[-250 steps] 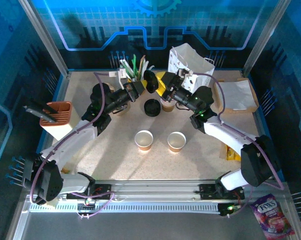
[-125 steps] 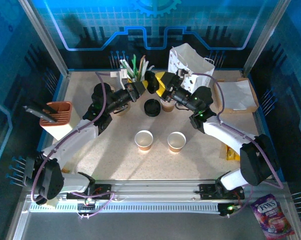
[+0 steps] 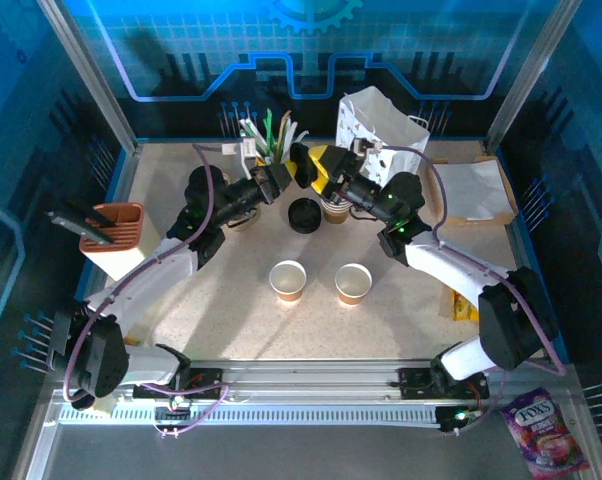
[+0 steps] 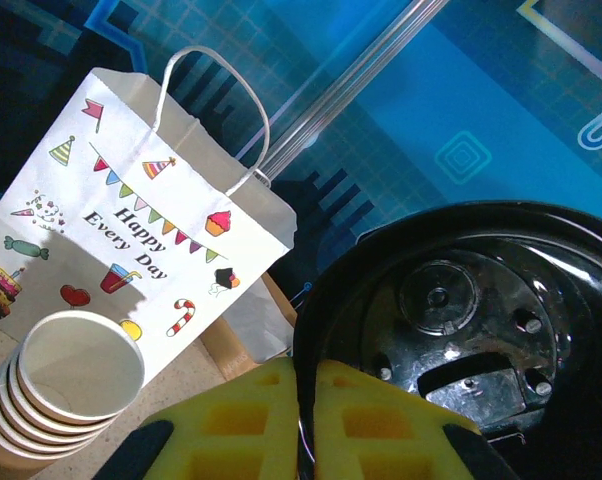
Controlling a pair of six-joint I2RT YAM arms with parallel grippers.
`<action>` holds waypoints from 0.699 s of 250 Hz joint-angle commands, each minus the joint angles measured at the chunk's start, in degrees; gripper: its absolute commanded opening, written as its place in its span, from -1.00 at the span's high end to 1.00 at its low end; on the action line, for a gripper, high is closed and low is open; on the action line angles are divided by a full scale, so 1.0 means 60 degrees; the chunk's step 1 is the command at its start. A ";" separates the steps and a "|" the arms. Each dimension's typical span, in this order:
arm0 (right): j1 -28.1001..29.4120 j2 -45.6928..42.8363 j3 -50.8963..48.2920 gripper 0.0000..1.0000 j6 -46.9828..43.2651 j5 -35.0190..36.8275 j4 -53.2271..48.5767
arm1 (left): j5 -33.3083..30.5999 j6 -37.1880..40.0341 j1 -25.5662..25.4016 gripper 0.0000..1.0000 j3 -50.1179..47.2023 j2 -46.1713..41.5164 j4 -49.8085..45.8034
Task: Pack the takeout coffee
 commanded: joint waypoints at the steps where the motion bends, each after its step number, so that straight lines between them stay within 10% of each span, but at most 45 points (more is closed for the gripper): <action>1: 0.0115 0.0080 0.0339 -0.59 -0.0046 -0.0070 0.0195 | 0.0202 -0.0078 -0.0077 0.78 0.0070 0.0127 0.0275; 175: -0.0062 0.0003 0.0313 -0.20 -0.0014 -0.0080 0.0211 | 0.0034 -0.0019 -0.0073 0.60 0.0033 0.0312 0.0086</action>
